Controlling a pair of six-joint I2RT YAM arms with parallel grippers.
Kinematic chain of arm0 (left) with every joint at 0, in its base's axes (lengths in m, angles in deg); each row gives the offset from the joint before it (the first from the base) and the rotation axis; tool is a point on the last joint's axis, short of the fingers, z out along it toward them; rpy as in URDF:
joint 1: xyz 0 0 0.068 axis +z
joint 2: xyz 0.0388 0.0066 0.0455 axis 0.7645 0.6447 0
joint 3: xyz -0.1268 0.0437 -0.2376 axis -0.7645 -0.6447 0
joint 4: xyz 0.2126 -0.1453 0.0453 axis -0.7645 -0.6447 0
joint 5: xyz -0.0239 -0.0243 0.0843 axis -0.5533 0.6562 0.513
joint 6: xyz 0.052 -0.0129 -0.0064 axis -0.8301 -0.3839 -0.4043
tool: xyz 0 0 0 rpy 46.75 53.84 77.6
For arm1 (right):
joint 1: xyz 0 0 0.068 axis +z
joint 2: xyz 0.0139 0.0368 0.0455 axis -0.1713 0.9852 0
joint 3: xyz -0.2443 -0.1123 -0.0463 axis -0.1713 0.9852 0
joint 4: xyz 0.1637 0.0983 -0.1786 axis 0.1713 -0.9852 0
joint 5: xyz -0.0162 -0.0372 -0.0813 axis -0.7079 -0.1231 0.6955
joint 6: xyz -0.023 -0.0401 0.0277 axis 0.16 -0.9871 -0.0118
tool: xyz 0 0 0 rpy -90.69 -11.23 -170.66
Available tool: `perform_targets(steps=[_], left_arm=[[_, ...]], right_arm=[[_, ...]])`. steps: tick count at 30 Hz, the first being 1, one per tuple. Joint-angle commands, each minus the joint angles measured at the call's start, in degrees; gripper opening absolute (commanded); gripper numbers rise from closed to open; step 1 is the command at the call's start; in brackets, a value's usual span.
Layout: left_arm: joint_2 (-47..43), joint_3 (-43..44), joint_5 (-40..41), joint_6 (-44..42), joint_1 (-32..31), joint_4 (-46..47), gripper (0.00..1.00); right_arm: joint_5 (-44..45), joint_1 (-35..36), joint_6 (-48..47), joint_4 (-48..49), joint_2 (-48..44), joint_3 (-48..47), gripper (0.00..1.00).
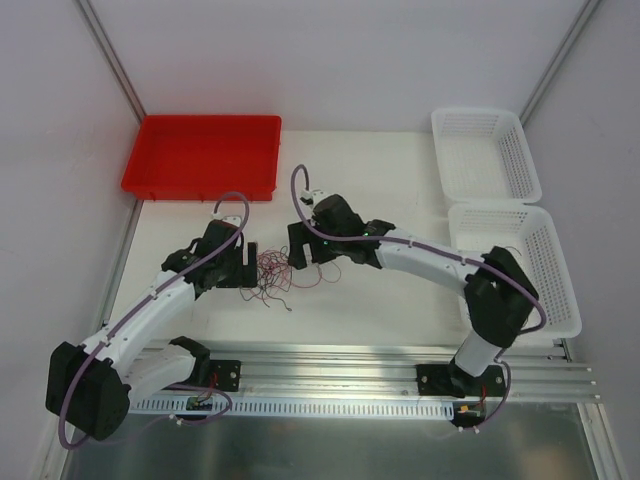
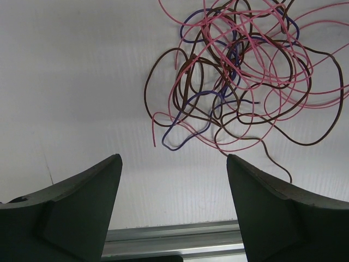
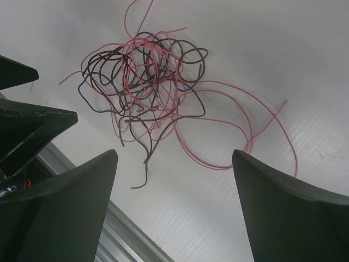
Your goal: Untangle the cables
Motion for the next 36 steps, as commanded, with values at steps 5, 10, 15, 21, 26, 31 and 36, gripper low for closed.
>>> perform_targets(steps=[5, 10, 15, 21, 26, 31, 36], left_arm=[[0.21, 2.11, -2.56, -0.74, 1.51, 0.56, 0.78], [-0.14, 2.2, -2.74, -1.18, 2.12, 0.47, 0.78], [-0.58, 2.2, -3.79, -1.79, 2.74, 0.91, 0.8], [-0.58, 1.67, -6.43, -2.76, 2.74, 1.96, 0.81], [-0.15, 1.32, -12.74, -1.27, 2.65, 3.46, 0.81], [-0.58, 0.62, -16.01, 3.72, 1.43, 5.03, 0.79], [-0.76, -2.28, -7.69, 8.92, -11.31, 9.96, 0.76]], right_arm=[[-1.13, 2.35, 1.47, 6.32, 12.63, -8.39, 0.88], [-2.98, 2.35, 3.06, 10.02, 17.64, -8.66, 0.73], [-2.02, 2.44, 2.97, 11.85, 17.4, -4.98, 0.4], [2.99, 2.17, 2.79, 11.78, 11.51, 1.0, 0.01], [8.43, 2.17, 4.37, 6.61, 4.65, 6.18, 0.01], [9.33, 2.08, 7.36, 5.19, -0.01, 12.17, 0.01], [9.77, 1.91, 7.72, 4.22, -2.82, 15.25, 0.01]])
